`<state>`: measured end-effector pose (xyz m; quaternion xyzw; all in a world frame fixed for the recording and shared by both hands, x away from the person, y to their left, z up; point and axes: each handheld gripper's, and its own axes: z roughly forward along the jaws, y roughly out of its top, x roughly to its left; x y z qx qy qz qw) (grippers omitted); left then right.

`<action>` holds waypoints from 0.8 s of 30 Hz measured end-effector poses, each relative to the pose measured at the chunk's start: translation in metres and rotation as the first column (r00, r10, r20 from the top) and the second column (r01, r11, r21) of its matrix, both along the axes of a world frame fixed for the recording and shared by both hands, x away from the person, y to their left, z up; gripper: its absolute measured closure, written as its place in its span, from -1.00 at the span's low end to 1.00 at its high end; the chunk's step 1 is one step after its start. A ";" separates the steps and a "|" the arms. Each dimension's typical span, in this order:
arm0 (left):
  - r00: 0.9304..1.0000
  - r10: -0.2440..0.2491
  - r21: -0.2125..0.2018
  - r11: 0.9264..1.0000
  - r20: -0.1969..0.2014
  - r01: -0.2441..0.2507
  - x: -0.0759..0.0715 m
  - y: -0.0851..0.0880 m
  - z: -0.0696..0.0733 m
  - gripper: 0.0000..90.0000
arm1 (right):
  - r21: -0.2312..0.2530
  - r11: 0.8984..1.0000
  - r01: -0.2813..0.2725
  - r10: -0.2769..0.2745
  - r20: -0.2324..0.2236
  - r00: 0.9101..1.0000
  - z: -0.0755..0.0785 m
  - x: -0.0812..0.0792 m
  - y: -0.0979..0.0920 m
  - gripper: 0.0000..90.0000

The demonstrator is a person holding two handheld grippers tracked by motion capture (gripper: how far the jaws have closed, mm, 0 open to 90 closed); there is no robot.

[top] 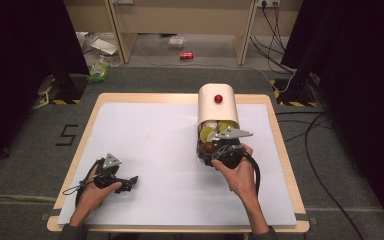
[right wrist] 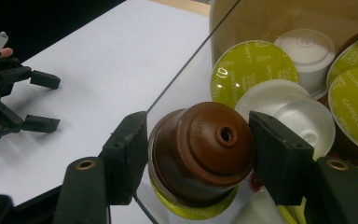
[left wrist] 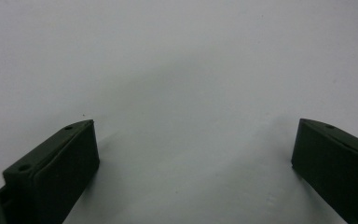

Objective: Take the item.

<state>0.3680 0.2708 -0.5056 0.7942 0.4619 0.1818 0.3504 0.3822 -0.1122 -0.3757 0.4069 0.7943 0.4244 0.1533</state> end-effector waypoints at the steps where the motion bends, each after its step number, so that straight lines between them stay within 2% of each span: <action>1: 1.000 0.000 0.000 1.000 0.000 0.000 0.000 0.000 0.000 -1.00 | -0.001 1.000 0.000 0.000 0.001 1.000 0.000 0.000 0.000 -0.11; 6: 1.000 0.000 0.000 1.000 0.000 0.000 0.000 0.000 0.000 -1.00 | -0.018 1.000 0.002 -0.002 0.018 1.000 0.000 -0.001 0.002 -0.10; 12: 1.000 0.000 0.000 1.000 0.000 0.000 0.000 0.000 0.000 -1.00 | -0.007 1.000 0.010 -0.009 0.052 0.999 0.007 -0.003 0.000 -0.10; 17: 1.000 0.000 -0.001 1.000 0.000 0.000 0.000 0.000 0.000 -1.00 | 0.004 1.000 0.010 -0.010 0.064 0.998 0.011 -0.005 -0.004 -0.10; 24: 1.000 -0.001 -0.002 1.000 -0.001 0.001 0.000 0.000 0.000 -1.00 | 0.026 1.000 0.005 -0.007 0.108 0.994 0.025 -0.016 -0.010 -0.10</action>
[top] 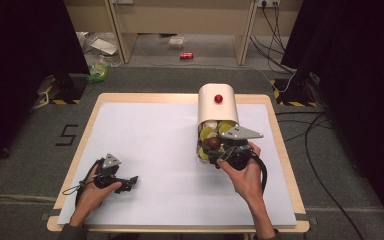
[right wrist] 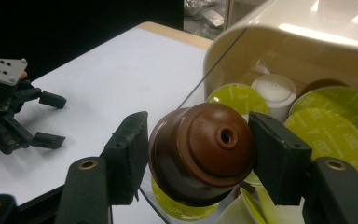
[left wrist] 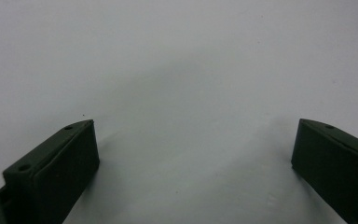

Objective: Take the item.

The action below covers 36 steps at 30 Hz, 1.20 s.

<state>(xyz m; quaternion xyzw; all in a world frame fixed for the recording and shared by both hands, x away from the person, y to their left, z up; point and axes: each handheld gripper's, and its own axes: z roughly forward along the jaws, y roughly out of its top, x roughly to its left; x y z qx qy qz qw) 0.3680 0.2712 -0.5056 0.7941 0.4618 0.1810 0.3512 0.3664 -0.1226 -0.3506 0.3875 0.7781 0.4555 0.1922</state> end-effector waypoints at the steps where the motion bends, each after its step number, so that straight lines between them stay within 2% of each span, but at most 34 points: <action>1: 1.000 0.000 0.000 1.000 0.000 0.000 0.000 0.000 0.000 -1.00 | 0.003 1.000 -0.002 0.002 0.008 1.000 0.002 -0.001 -0.001 -0.10; 9: 1.000 0.000 -0.002 1.000 -0.002 0.000 0.000 0.000 0.000 -1.00 | 0.007 1.000 0.000 -0.001 0.021 1.000 0.007 -0.005 -0.007 -0.10; 23: 1.000 0.000 -0.004 1.000 -0.003 0.000 0.000 0.001 0.000 -1.00 | 0.027 0.999 0.036 -0.037 0.037 0.999 0.012 -0.009 -0.028 -0.10; 36: 1.000 -0.001 -0.003 1.000 -0.002 0.001 0.000 0.001 0.000 -1.00 | 0.059 0.995 0.079 -0.083 0.070 0.994 0.021 -0.017 -0.051 -0.10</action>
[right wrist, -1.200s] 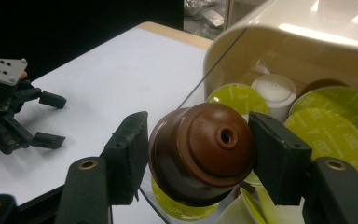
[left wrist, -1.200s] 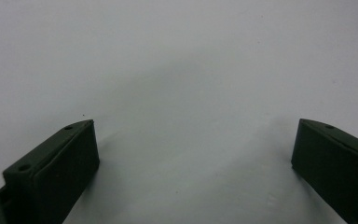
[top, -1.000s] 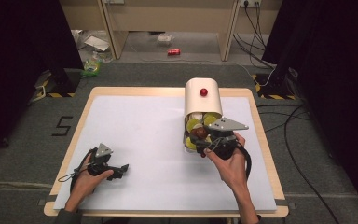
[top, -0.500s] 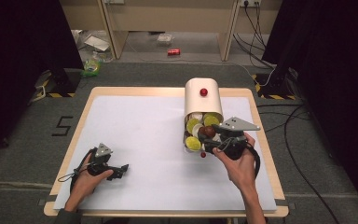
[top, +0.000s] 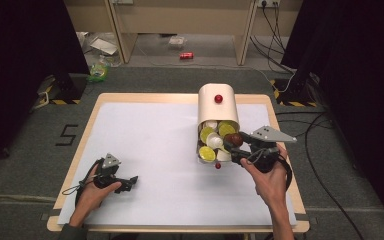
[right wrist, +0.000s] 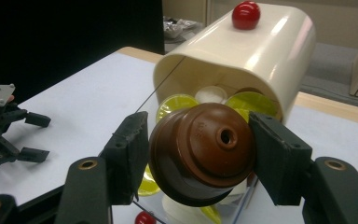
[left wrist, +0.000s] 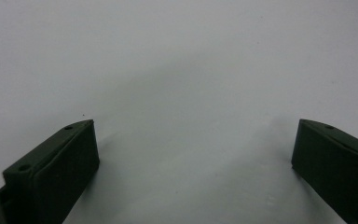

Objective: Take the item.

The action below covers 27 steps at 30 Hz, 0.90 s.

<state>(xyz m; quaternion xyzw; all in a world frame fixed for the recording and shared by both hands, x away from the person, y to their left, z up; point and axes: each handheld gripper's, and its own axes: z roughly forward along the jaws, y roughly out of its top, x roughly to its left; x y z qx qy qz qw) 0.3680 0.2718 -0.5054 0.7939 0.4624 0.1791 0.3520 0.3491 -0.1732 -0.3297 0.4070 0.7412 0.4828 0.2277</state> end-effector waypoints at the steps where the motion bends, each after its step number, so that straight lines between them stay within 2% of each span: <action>1: 1.000 0.000 0.000 1.000 0.000 0.000 0.000 0.000 0.000 -1.00 | 0.004 1.000 0.004 -0.004 0.002 1.000 0.001 -0.001 -0.002 -0.10; 7: 1.000 0.000 0.000 1.000 0.000 0.000 0.000 0.000 0.000 -1.00 | 0.005 0.999 0.043 -0.043 0.003 0.999 0.002 -0.006 -0.018 -0.10; 17: 1.000 0.000 0.000 1.000 0.001 0.000 0.000 0.000 0.000 -1.00 | -0.012 0.995 0.103 -0.104 -0.006 0.995 -0.010 -0.007 -0.045 -0.10; 18: 1.000 0.000 0.000 1.000 0.001 0.000 0.000 0.000 0.000 -1.00 | -0.003 0.994 0.108 -0.108 -0.006 0.994 -0.011 -0.006 -0.047 -0.10; 27: 1.000 0.000 -0.002 1.000 0.001 0.000 0.000 0.000 0.000 -1.00 | -0.019 0.991 0.130 -0.130 -0.012 0.991 -0.021 -0.002 -0.055 -0.10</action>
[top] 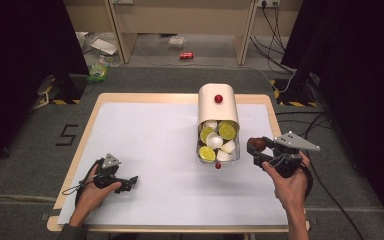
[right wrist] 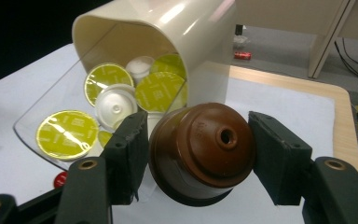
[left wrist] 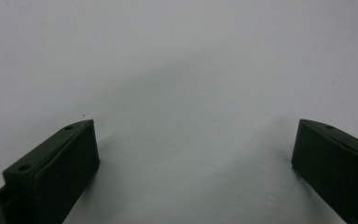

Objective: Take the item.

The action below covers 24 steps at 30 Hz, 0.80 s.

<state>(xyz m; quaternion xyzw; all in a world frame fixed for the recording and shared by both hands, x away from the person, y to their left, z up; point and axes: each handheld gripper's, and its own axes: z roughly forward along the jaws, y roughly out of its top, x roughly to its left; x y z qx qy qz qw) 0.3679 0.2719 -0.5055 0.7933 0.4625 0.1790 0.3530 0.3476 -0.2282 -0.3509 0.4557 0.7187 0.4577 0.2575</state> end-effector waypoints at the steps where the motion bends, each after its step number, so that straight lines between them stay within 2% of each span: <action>1: 1.000 0.000 0.000 1.000 0.000 0.000 0.000 0.000 0.000 -1.00 | 0.002 1.000 0.005 -0.005 -0.001 1.000 -0.001 0.001 -0.001 -0.10; 10: 1.000 0.000 0.000 1.000 0.000 0.000 0.000 0.000 0.000 -1.00 | -0.010 0.999 0.047 -0.047 -0.009 0.999 -0.015 0.007 -0.012 -0.10; 24: 1.000 0.000 0.001 1.000 0.000 0.000 0.000 0.000 0.000 -1.00 | -0.034 0.993 0.112 -0.114 -0.063 0.991 -0.048 0.021 -0.028 -0.10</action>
